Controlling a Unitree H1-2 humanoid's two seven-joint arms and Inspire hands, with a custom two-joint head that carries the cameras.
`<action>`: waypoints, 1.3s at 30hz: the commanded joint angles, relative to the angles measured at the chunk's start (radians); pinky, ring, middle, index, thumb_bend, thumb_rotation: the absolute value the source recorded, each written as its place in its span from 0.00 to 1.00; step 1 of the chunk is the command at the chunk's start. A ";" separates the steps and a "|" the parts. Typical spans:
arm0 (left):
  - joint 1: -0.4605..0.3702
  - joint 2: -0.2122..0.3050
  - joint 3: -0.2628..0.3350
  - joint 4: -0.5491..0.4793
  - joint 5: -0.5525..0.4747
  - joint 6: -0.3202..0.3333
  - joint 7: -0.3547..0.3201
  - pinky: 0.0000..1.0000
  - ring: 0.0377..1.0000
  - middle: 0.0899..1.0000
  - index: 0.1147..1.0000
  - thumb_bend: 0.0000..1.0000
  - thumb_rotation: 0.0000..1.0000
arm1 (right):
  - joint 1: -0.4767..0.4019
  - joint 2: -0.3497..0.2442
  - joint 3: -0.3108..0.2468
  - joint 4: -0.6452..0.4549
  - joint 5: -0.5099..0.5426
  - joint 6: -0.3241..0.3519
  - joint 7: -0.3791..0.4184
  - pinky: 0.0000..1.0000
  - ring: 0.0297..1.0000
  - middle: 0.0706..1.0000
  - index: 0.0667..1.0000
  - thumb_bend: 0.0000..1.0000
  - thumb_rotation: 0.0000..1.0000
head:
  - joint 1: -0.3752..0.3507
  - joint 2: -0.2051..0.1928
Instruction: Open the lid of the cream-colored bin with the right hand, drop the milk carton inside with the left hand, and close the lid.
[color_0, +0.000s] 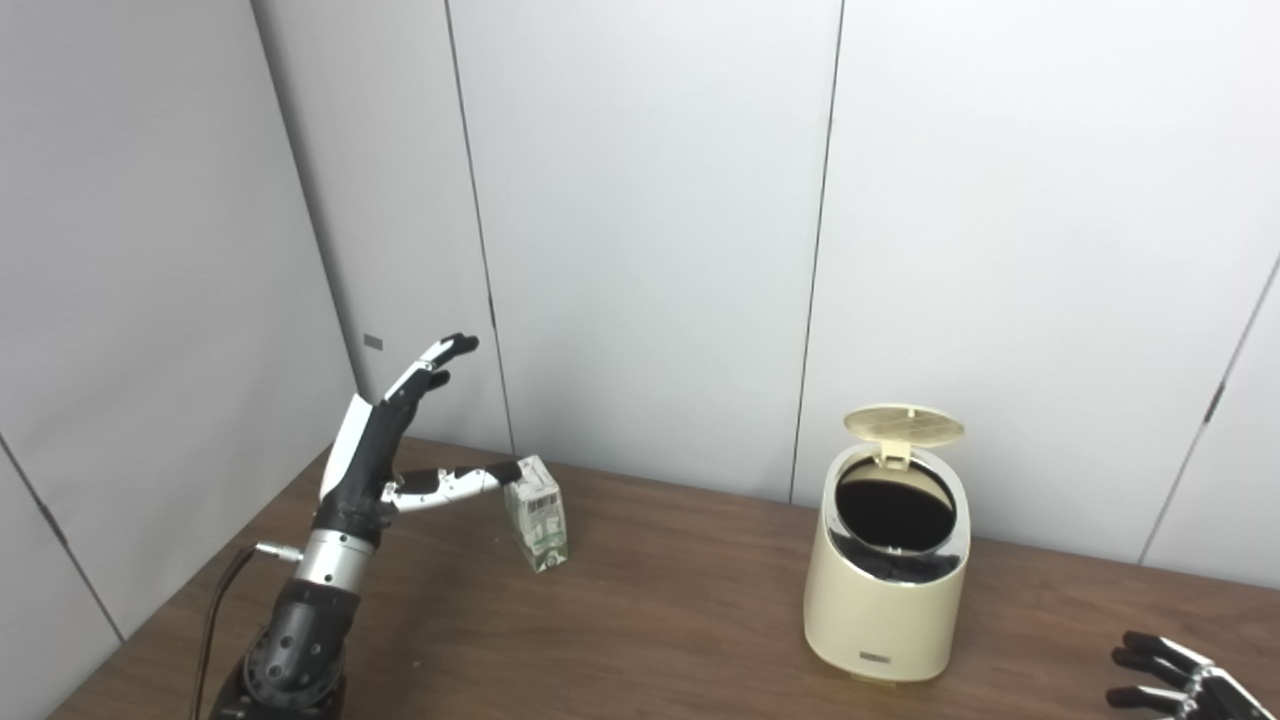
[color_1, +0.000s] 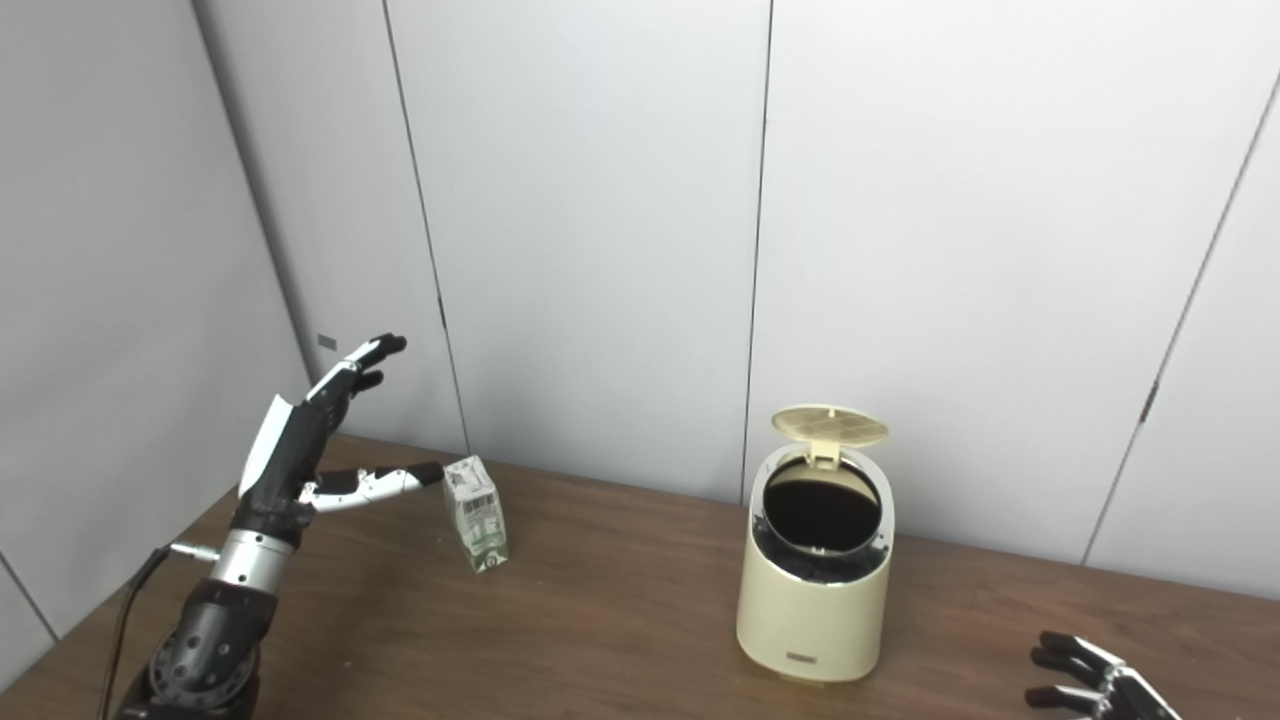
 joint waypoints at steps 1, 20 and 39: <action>-0.052 0.039 -0.001 0.015 0.000 -0.021 0.017 0.91 0.95 0.97 0.93 0.91 0.23 | -0.024 -0.008 -0.007 -0.038 0.011 -0.009 0.002 0.39 0.58 0.69 0.69 1.00 0.53 | -0.001 0.003; -0.092 0.011 -0.053 0.283 -0.052 0.012 0.009 0.77 0.86 0.92 1.00 1.00 0.27 | -0.019 -0.014 -0.006 -0.049 0.009 -0.003 0.006 0.38 0.57 0.68 0.67 1.00 0.57 | -0.012 0.016; -0.136 -0.033 -0.116 0.486 0.007 -0.009 0.120 0.81 0.88 0.91 1.00 0.94 0.28 | -0.010 -0.015 -0.008 -0.059 0.022 0.007 0.013 0.40 0.59 0.70 0.68 1.00 0.55 | -0.029 0.023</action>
